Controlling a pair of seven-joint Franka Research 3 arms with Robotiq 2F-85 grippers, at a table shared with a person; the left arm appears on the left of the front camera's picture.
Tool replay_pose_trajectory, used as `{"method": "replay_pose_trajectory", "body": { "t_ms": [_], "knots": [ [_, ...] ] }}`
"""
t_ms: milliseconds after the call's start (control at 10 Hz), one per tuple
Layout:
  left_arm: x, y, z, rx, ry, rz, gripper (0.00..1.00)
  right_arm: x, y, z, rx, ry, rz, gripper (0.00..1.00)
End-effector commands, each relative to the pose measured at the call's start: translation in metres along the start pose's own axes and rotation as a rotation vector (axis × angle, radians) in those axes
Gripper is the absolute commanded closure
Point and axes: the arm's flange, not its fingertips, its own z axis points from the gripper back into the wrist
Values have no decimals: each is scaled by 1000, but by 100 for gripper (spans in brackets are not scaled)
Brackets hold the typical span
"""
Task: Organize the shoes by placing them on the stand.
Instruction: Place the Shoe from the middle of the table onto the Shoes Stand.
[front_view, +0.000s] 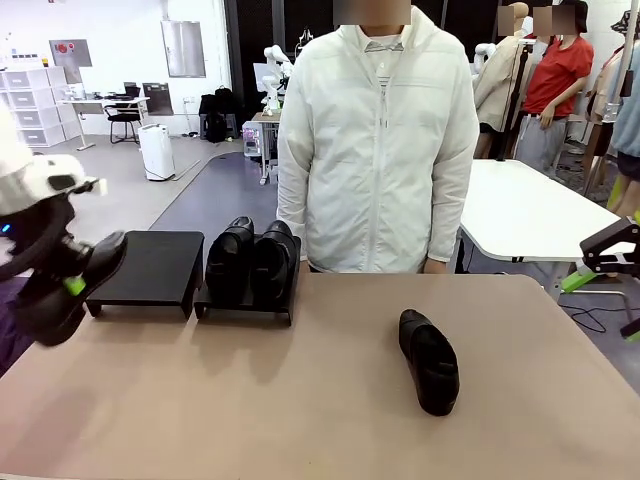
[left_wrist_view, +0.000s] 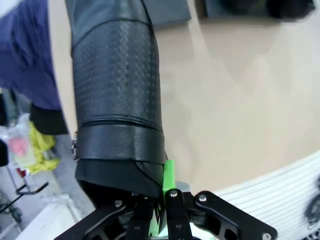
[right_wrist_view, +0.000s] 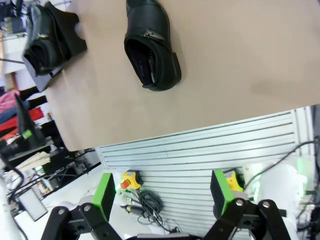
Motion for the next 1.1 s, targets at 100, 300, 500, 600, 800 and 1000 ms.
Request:
{"method": "replay_pose_trajectory", "body": {
  "t_ms": [100,300,500,600,800,1000],
  "knots": [
    [109,19,-26,21,-88,19,100,2,1,2,30,5,21,0],
    [137,24,-55,130,-164,68,100,2,1,2,30,5,21,0],
    [152,36,-80,153,-258,123,100,2,1,2,30,5,21,0],
    [156,40,-91,157,-294,136,100,2,1,2,30,5,21,0],
    [161,45,-109,200,-261,152,100,2,1,2,30,5,21,0],
    [163,51,-119,203,-246,133,100,2,1,2,30,5,21,0]
  ]
}}
